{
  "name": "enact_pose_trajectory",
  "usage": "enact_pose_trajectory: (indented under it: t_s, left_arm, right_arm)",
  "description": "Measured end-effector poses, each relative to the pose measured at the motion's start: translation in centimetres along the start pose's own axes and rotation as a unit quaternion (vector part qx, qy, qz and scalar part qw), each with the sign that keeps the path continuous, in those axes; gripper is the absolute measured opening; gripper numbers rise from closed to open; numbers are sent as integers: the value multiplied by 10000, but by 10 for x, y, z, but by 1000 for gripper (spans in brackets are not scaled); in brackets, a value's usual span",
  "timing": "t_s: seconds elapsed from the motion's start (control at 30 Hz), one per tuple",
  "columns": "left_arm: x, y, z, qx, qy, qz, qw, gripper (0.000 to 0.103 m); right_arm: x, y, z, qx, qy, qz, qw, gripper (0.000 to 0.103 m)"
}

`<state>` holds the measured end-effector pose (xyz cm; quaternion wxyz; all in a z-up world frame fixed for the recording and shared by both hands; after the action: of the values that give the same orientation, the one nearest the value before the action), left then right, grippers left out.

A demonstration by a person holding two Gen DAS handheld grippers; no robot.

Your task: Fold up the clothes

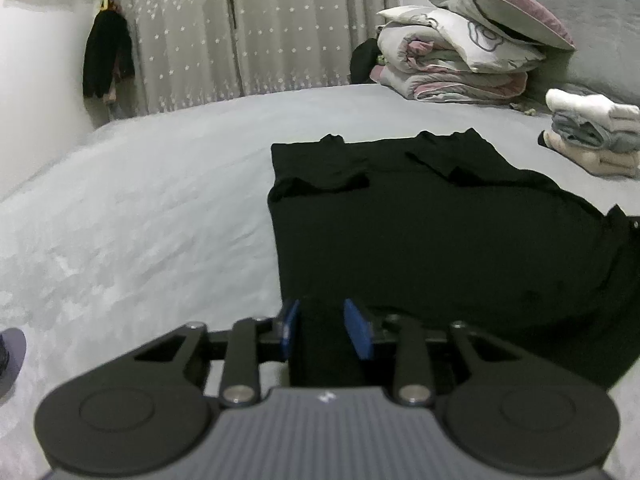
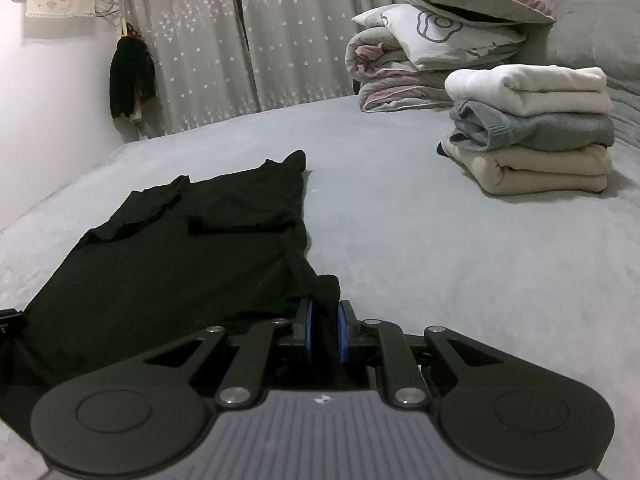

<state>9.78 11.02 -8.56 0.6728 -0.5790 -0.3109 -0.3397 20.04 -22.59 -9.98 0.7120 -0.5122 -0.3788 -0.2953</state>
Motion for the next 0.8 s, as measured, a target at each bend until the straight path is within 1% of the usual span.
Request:
enact_pose_trajectory:
  t_s: [0.03, 0.07, 0.13, 0.23, 0.4, 0.5, 0.57, 0.63, 0.8]
  left_arm:
    - [0, -1, 0, 12, 21, -25, 10000, 8]
    - [0, -3, 0, 30, 24, -64, 10000, 7]
    - [1, -7, 2, 31, -50, -171, 9998, 7]
    - [4, -15, 10, 90, -303, -409, 9987, 6]
    - [4, -27, 24, 253, -717, -814, 9938, 6]
    - [4, -36, 30, 448, -855, -1076, 9895, 6]
    - [4, -39, 34, 515, -938, -1171, 9873, 6]
    - [5, -39, 37, 576, -1022, -1160, 9863, 6]
    - [6, -23, 40, 680, -1092, -850, 9880, 6]
  right_arm:
    - [0, -1, 1, -15, -23, -31, 10000, 14]
    - [1, -3, 1, -46, -64, -103, 9999, 14]
    - [3, -8, 3, -108, -146, -246, 9995, 13]
    - [5, -15, 6, -200, -269, -461, 9984, 6]
    - [9, -27, 11, -354, -452, -813, 9950, 5]
    - [11, -32, 8, -445, -413, -980, 9933, 5]
    - [13, -34, 4, -495, -337, -1055, 9926, 5]
    - [13, -32, 0, -507, -264, -1009, 9933, 5]
    - [12, -18, -9, -546, -82, -691, 9961, 5]
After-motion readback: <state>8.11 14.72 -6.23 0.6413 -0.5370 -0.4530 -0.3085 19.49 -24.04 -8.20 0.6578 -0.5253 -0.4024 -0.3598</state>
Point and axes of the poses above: each gripper's, at about its wrist camera, not at the fingertips, and y roughly the way its jaws point, z to its left, x to its top, the point moved 8 cm from there along y, roughly the way its jaws point, and after that the axes turned 5 degrees about x, right-handed, at the moved point
